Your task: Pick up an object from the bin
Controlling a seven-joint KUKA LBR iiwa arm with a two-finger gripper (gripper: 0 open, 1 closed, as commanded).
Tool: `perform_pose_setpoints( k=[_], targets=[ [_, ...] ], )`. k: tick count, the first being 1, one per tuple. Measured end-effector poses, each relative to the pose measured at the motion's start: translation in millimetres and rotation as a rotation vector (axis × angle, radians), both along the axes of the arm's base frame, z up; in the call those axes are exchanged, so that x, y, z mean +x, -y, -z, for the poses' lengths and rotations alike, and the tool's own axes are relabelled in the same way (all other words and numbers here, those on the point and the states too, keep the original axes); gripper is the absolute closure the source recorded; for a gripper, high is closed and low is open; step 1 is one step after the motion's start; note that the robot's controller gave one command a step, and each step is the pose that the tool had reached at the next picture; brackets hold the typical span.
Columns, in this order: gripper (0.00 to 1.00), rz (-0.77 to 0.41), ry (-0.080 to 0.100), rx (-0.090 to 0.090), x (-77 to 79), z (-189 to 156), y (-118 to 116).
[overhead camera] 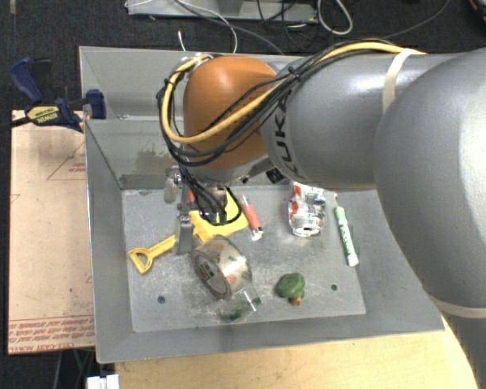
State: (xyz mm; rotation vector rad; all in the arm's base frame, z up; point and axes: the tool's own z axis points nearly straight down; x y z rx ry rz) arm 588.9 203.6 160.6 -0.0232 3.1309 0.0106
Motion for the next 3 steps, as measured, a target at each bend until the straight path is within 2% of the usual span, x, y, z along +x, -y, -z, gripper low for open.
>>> perform_pose_setpoints(
  k=[1, 2, 3],
  targets=[
    [0.0, 0.036, -0.013, -0.003, 19.8, 12.9, 57.2],
    [0.0, -0.154, 0.004, 0.001, 11.8, 84.4, 21.2],
    [1.0, -0.094, 0.003, -0.005, 52.1, 88.3, 103.4]
  ],
)
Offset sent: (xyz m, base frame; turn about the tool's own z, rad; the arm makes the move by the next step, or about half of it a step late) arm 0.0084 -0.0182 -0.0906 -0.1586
